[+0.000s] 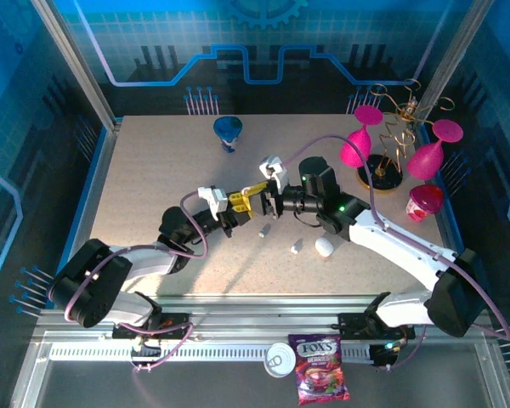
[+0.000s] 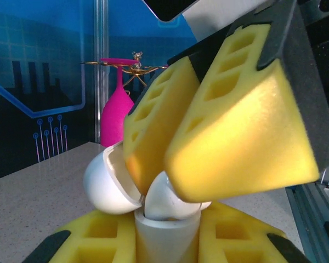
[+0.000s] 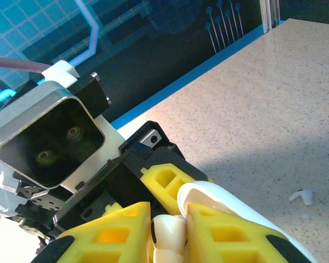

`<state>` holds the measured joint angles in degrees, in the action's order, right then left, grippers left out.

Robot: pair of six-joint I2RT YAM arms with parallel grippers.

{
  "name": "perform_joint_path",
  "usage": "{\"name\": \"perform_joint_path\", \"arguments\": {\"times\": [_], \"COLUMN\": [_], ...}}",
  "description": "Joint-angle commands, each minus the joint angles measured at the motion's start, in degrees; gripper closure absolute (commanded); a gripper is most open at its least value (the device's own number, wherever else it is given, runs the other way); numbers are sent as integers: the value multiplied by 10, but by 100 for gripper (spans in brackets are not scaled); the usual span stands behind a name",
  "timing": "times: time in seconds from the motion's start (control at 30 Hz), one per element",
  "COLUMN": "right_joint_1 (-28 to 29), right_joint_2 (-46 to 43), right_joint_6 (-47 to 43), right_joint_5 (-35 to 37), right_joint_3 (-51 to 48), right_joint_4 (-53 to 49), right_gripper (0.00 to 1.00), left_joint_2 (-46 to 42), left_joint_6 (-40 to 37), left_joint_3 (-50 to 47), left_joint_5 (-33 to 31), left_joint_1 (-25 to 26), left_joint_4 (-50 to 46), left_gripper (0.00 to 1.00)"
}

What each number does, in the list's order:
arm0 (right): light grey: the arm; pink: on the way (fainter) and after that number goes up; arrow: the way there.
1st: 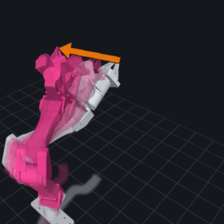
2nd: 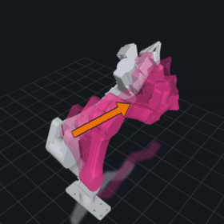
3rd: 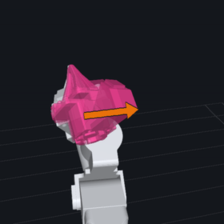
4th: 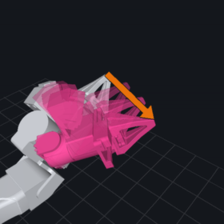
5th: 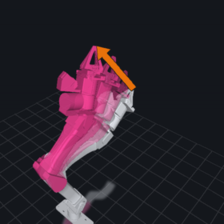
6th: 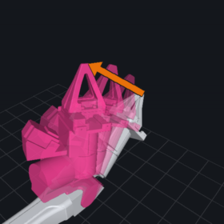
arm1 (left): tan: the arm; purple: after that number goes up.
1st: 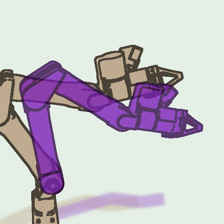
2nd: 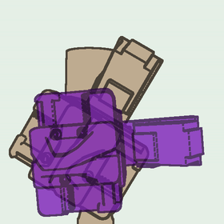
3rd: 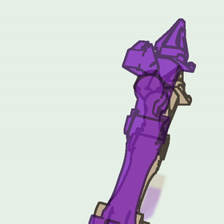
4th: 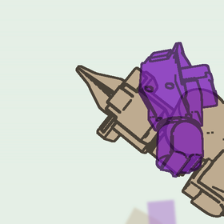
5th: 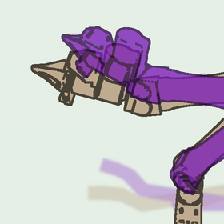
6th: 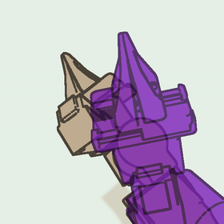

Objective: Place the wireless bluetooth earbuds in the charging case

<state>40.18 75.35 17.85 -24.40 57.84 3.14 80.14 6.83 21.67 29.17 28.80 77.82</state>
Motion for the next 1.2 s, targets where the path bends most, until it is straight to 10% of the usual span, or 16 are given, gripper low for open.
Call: {"name": "perform_joint_path", "arguments": {"times": [0.0,0.57,1.17], "right_joint_1": [7,12,17], "right_joint_2": [-6,-39,-12], "right_joint_6": [-8,-42,-56], "right_joint_5": [12,124,189], "right_joint_3": [-8,26,42], "right_joint_4": [4,-84,-126], "right_gripper": [69,36,37], "left_joint_2": [-18,-16,-22], "left_joint_6": [12,6,9], "left_joint_3": [13,10,14], "left_joint_5": [-10,-6,-3], "left_joint_1": [5,5,5], "left_joint_4": [24,24,24], "left_gripper": [100,100,100]}}
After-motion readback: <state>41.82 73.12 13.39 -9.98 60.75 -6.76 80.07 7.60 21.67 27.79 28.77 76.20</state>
